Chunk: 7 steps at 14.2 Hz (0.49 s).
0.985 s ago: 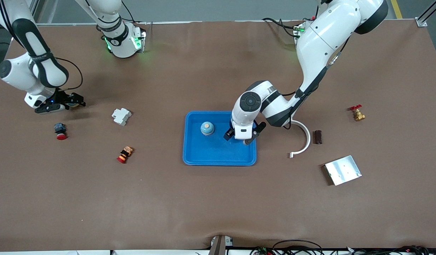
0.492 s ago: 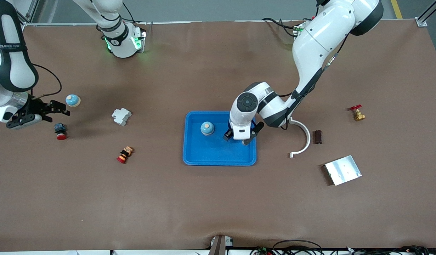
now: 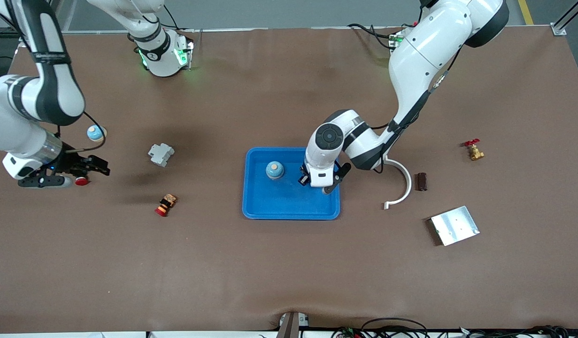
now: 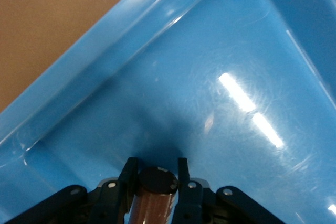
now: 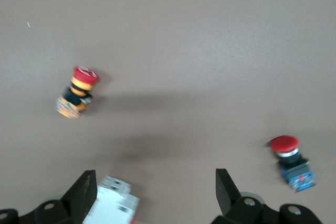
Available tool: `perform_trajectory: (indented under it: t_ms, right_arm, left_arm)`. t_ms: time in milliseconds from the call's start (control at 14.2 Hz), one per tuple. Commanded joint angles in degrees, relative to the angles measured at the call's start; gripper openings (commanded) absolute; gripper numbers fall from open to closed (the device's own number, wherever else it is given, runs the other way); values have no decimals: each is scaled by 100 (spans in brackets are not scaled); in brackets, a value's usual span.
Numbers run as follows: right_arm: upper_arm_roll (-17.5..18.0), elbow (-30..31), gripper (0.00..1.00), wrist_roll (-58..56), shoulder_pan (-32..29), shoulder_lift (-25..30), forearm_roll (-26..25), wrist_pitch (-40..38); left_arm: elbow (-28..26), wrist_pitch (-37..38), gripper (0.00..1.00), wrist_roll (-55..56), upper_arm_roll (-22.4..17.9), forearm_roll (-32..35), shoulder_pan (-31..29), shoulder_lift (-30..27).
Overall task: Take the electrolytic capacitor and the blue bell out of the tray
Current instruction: 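Grasp the second capacitor while the right gripper releases the bell by the button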
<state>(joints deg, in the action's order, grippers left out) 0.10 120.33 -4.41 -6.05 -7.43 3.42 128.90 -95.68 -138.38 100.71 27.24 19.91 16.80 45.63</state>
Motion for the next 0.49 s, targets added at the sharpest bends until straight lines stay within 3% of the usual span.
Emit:
perform_trajectory:
  t_ms: [0,422]
  right_arm:
    - [-54,-465,100,1081,402,-92,-184,-303]
    - [-54,-1081,100,2082,1219,-390,-236,-199]
  left_arm:
    - [-3,40,0,186,-8,154,-36,-142]
    - [-3,742,0,-199,44,101,-256,-651]
